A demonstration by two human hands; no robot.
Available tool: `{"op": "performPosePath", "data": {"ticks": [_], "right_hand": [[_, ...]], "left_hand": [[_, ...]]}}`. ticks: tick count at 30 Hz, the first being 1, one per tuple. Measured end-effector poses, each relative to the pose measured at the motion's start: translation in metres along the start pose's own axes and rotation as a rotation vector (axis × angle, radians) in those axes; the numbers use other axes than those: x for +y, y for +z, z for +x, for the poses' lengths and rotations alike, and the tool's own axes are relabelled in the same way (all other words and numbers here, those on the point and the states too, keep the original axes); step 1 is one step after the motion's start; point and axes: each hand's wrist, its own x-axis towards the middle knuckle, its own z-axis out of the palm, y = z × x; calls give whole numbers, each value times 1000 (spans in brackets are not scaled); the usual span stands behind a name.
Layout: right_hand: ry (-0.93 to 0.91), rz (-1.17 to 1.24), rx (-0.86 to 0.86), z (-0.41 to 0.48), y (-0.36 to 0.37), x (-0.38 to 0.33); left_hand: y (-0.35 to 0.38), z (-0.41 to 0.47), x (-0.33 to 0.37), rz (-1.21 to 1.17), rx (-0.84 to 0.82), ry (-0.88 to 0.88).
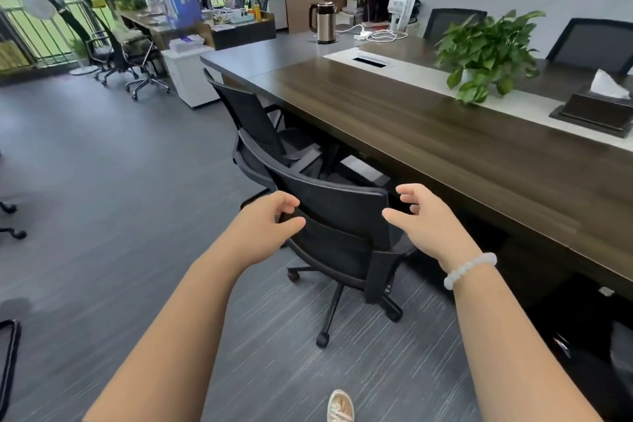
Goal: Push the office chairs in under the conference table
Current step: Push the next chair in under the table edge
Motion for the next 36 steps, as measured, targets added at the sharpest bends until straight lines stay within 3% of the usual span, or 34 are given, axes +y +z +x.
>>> {"op": "performPosePath", "data": {"ticks": [4,10,14,20,24,28,36], "right_hand": [[11,-25,26,76,20,-4],[126,-7,-120,166,42,0],[200,-131,-289,187,46,14],[295,-293,-472,189,60,17],[355,-360,-437,184,73,7],[471,-414,-327,174,89,-11],[612,-500,-146,155,145,-50]], "left_hand": [[-8,85,-16,81,16,2],[-4,190,-44,296,-113,-70],[1,230,-53,474,-283,-66],[-7,268,-69,511,-588,-18],[-13,287,-86,510,-775,40],[-19,306,-99,494,-845,146],[-46,323,-141,514,-677,628]]}}
